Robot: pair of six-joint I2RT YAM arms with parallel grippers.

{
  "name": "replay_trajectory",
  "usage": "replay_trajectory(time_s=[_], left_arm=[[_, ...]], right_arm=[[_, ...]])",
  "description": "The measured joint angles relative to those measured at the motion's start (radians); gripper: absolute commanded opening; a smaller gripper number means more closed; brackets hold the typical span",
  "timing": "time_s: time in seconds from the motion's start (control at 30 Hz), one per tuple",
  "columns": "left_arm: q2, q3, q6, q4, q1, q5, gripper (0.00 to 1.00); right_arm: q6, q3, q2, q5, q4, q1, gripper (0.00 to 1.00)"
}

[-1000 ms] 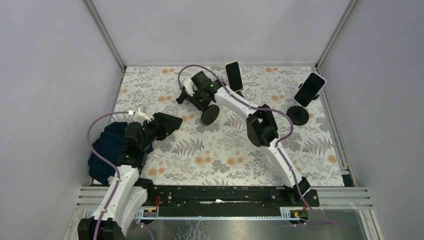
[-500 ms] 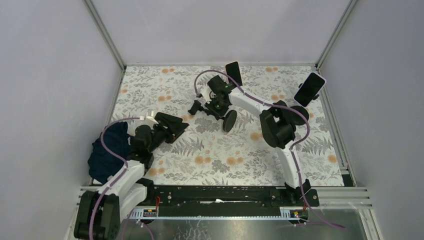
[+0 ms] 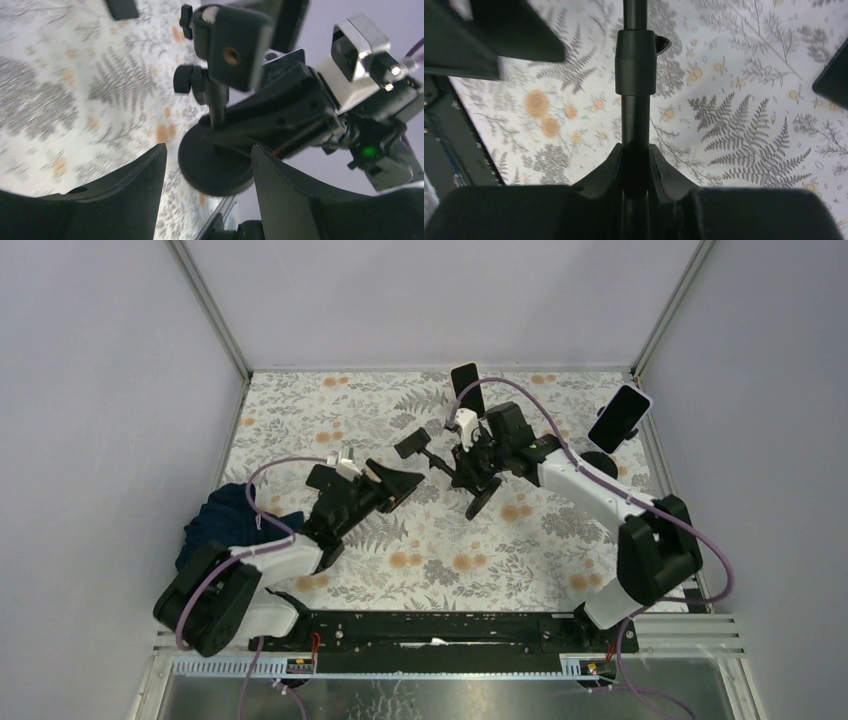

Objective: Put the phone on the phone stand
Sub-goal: Adjust the phone stand at the center of the board.

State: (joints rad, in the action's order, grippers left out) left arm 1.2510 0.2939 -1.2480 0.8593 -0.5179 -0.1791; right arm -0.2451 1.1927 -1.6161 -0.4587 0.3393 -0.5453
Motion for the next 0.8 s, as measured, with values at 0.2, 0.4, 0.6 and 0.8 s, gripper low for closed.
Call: replay_trajectory(time_s=[0.2, 0.4, 0.6, 0.8], left_arm=[[0.192, 0.180, 0.008, 0.111, -0.098, 0.082, 0.70], [0.315, 0.315, 0.033, 0.142, -0.155, 0.129, 0.60], [0.356, 0.362, 0.071, 0.121, -0.164, 0.169, 0.42], [0.382, 0.397, 0.092, 0.130, -0.167, 0.192, 0.46]], right_arm=[[0.070, -0.095, 0.119, -0.092, -0.150, 0.044, 0.00], [0.113, -0.150, 0.137, -0.111, -0.208, 0.088, 0.00], [0.132, -0.160, 0.161, -0.130, -0.248, 0.103, 0.02], [0.151, -0.171, 0.174, -0.172, -0.285, 0.104, 0.03]])
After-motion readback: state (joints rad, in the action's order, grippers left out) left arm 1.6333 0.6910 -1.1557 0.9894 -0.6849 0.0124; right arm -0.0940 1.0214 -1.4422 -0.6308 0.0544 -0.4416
